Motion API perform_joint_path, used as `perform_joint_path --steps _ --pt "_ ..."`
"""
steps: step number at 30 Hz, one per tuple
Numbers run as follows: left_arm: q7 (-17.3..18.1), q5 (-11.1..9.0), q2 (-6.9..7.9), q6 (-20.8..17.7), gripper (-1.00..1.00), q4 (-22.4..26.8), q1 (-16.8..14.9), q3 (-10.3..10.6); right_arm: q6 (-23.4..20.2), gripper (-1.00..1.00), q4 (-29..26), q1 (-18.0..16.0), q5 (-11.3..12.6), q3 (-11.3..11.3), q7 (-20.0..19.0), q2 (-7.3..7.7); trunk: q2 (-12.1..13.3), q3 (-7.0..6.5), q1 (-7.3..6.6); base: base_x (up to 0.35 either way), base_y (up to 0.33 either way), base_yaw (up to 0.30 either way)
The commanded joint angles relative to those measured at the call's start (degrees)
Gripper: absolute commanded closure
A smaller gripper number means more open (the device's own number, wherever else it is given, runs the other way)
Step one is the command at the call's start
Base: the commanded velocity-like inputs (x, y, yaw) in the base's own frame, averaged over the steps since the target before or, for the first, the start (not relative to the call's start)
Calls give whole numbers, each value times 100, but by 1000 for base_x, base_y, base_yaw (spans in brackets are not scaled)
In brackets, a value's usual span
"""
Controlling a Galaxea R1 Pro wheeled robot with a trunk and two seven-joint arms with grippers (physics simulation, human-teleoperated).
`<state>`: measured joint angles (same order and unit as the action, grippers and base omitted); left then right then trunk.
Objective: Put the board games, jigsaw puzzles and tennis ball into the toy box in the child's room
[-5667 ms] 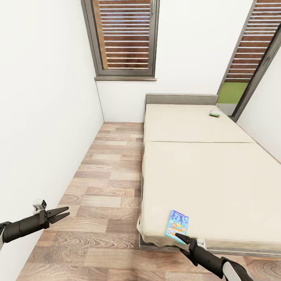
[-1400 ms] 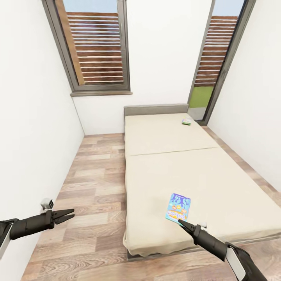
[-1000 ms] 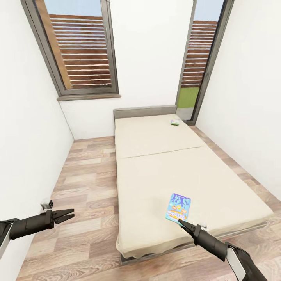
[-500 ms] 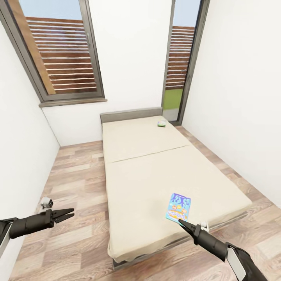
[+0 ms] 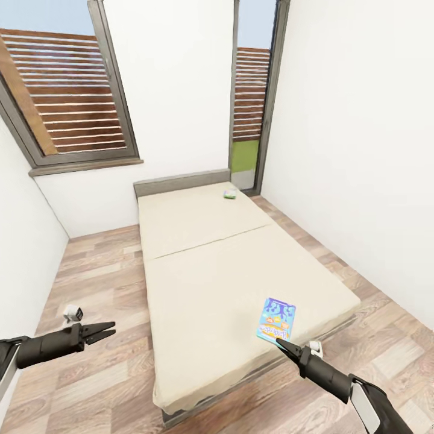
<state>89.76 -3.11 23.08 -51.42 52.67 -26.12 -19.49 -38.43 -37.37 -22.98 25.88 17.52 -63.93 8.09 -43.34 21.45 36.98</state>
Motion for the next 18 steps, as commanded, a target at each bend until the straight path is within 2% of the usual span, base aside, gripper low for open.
perform_joint_path --steps 1,18 --pt "24 3 -1 -61 -100 4 -2 0 -42 100 2 -5 30 5 -6 0 36 -18 -22 0 0 -225" --pt "24 3 4 -61 -100 4 -1 6 -42 100 2 -11 31 6 -6 0 718 -429 -395 0 0 -225"
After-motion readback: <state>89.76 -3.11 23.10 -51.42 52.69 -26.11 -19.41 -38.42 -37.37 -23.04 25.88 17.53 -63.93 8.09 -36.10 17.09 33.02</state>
